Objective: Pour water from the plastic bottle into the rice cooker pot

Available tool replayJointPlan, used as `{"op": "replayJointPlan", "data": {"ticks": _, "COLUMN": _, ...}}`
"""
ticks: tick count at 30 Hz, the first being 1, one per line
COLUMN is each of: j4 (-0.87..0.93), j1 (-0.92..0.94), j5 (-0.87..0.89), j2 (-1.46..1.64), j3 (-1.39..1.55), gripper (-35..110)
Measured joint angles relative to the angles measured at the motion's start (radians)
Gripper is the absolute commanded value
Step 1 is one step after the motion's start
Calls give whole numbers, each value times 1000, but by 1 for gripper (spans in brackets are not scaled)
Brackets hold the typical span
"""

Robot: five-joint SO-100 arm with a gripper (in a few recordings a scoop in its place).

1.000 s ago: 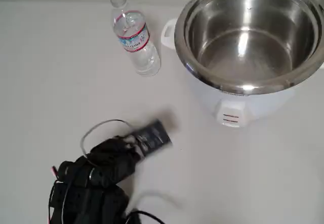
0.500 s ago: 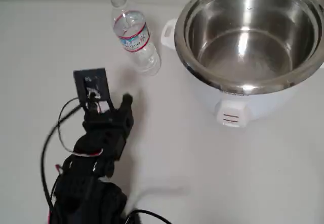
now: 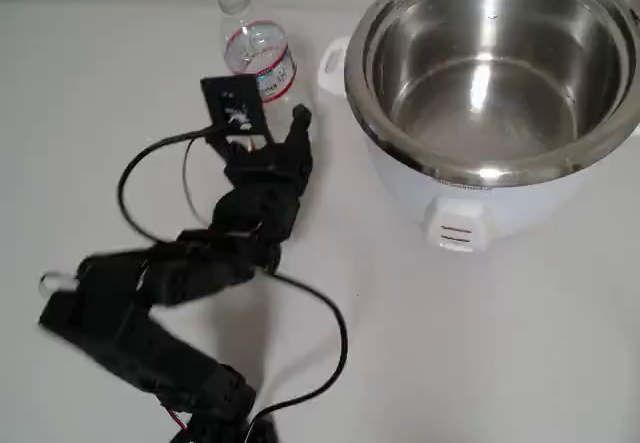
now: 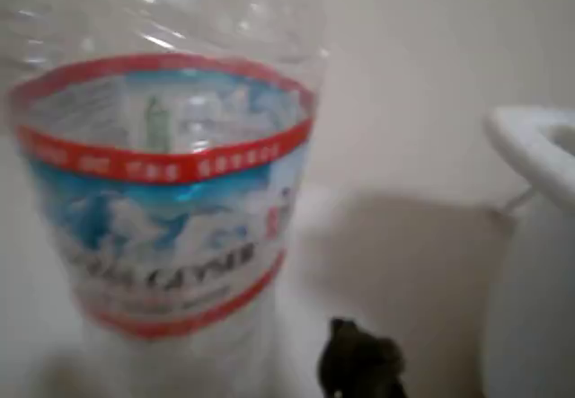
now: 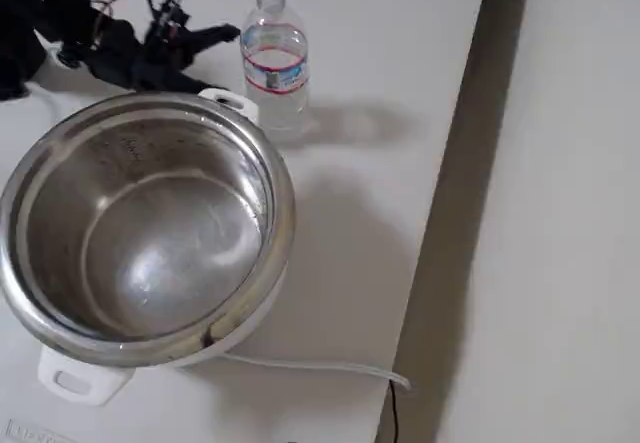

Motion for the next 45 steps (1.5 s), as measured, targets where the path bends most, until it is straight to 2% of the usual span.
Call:
{"op": "replayJointPlan", "data": {"ticks": 7, "j4": -9, "j1": 17, "j5": 35, "j2": -225, "j3": -259, "gripper": 48}}
{"op": "replayJointPlan", "data": {"ticks": 13, "j4": -9, "j1": 20, "j5": 75, "j2": -354, "j3": -413, "gripper": 26}}
{"op": "replayJointPlan", "data": {"ticks": 18, "j4": -8, "j1": 20, "j5": 86, "j2": -430, "j3": -508, "gripper": 14}}
{"op": "replayJointPlan", "data": {"ticks": 31, "j4": 5, "j1": 0, "j5": 106, "j2": -423, "j3": -525, "gripper": 12}}
{"op": "replayJointPlan", "data": {"ticks": 41, "j4": 290, "j1": -66, "j5": 172, "j2": -130, "j3": -522, "gripper": 11}}
{"op": "replayJointPlan", "data": {"ticks": 45, "j4": 459, "j1": -80, "j5": 227, "j2": 48, "j3": -522, "gripper": 11}}
